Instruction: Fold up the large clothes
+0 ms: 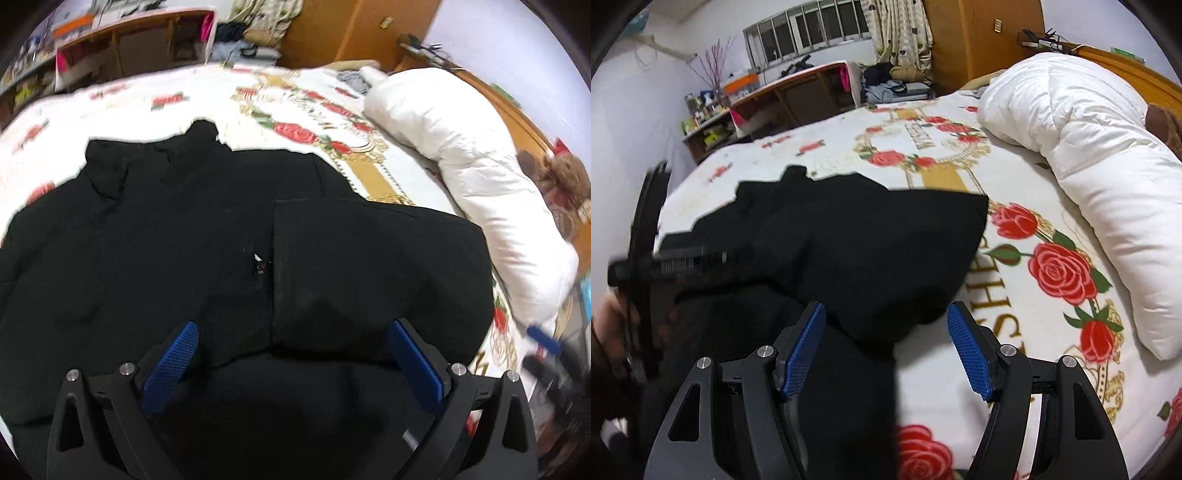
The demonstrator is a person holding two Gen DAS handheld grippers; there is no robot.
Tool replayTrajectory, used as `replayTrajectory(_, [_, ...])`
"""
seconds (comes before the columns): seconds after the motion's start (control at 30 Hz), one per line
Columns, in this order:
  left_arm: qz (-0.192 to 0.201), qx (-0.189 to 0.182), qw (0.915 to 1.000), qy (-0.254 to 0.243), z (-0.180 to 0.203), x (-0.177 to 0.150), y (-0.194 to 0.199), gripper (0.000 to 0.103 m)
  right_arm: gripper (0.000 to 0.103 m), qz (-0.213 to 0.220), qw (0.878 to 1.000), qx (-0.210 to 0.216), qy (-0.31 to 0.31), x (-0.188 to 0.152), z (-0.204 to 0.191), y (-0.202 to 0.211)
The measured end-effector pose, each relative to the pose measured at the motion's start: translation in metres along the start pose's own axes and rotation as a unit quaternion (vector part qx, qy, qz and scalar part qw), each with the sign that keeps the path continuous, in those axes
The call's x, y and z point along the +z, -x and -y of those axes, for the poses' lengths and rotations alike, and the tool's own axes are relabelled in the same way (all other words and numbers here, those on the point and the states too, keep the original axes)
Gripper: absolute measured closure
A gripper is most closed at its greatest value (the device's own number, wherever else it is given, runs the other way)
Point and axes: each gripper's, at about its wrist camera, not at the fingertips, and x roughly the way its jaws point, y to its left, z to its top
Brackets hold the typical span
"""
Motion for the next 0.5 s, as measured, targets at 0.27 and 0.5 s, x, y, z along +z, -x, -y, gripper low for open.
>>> replayTrajectory(0.27, [-0.038,-0.008,0.9991,0.018,0.006,0.013,-0.036,0.027,0.034,-0.008,0.998,0.009,-0.06,-0.01,0.023,-0.022])
replayTrajectory(0.5, [-0.043,-0.039,0.9979,0.031,0.016,0.019,-0.042,0.09,0.034,-0.012,0.997,0.002,-0.077,-0.013,0.03,-0.025])
